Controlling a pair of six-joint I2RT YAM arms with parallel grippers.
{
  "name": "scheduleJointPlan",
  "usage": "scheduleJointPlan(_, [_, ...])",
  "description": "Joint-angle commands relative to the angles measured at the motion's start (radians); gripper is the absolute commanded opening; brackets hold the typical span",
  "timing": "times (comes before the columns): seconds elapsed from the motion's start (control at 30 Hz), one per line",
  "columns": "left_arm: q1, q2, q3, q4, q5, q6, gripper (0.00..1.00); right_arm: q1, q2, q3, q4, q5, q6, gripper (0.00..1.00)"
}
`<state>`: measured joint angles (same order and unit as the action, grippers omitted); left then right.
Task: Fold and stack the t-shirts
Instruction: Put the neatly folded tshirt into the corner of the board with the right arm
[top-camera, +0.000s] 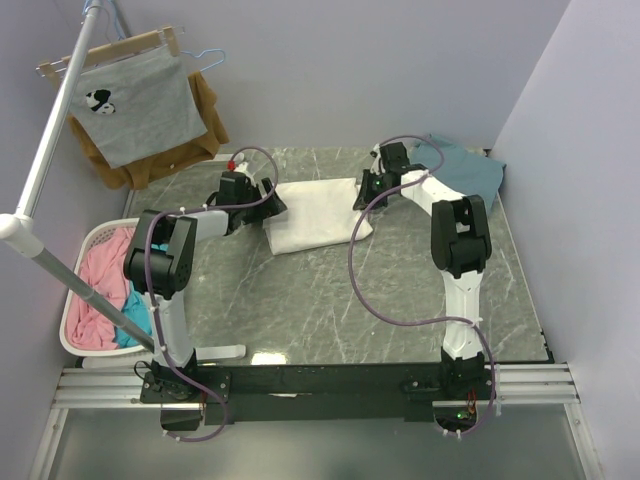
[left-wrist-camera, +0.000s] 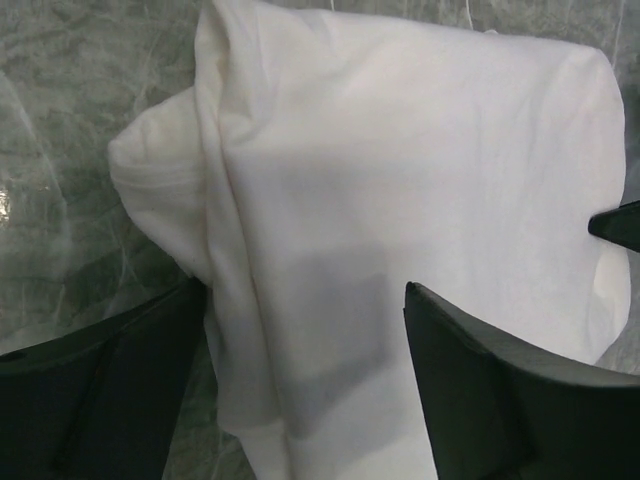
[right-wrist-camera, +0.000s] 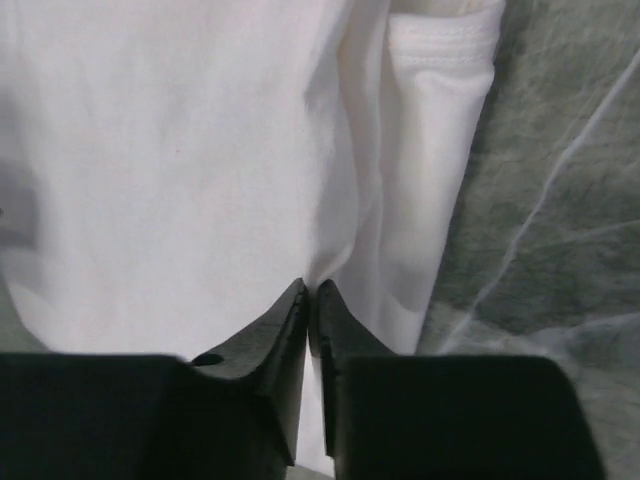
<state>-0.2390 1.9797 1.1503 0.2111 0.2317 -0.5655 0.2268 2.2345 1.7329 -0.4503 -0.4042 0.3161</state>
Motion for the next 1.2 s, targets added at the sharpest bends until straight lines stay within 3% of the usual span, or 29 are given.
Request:
scheduleJointPlan(0.0, [-0.005,0.042,0.008,0.025,0.050,-0.014,0.78,0.006,-0.027,-0.033,0.039,-0.035,-0.005,0.03])
scheduleJointPlan(0.17, [-0.003,0.044,-0.004,0.053,0.072,-0.024,0.49,0.008,-0.122,-0.159,0.081,-0.033,0.011,0.00])
scheduleJointPlan(0.3, [0.009,0.038,-0.015,0.066,0.109,-0.005,0.20,0.006,-0.199,-0.266,0.093,-0.004,0.026,0.00])
scheduleJointPlan(0.43, [0.023,0.030,-0.035,0.111,0.210,0.018,0.12,0.006,-0.295,-0.375,0.111,-0.004,0.028,0.00])
scheduleJointPlan(0.47, [0.023,0.031,-0.038,0.117,0.254,0.022,0.12,0.006,-0.305,-0.407,0.110,0.001,0.025,0.00])
scheduleJointPlan(0.5, [0.023,0.033,-0.040,0.120,0.276,0.026,0.16,0.008,-0.315,-0.418,0.107,0.020,0.029,0.14])
scheduleJointPlan(0.57, [0.023,0.036,-0.053,0.132,0.310,0.019,0.35,0.005,-0.352,-0.458,0.116,0.072,0.029,0.25])
scheduleJointPlan(0.6, [0.023,0.033,-0.063,0.139,0.310,0.013,0.42,0.005,-0.366,-0.469,0.119,0.096,0.034,0.36])
scheduleJointPlan(0.7, [0.023,0.025,-0.087,0.152,0.317,0.001,0.47,0.005,-0.400,-0.492,0.134,0.162,0.043,0.52])
scheduleJointPlan(0.9, [0.021,0.031,-0.083,0.151,0.322,-0.002,0.48,0.006,-0.351,-0.464,0.154,0.202,0.051,0.55])
scheduleJointPlan(1.17, [0.018,0.044,-0.080,0.152,0.333,-0.001,0.49,0.002,-0.222,-0.299,0.157,0.180,0.034,0.57])
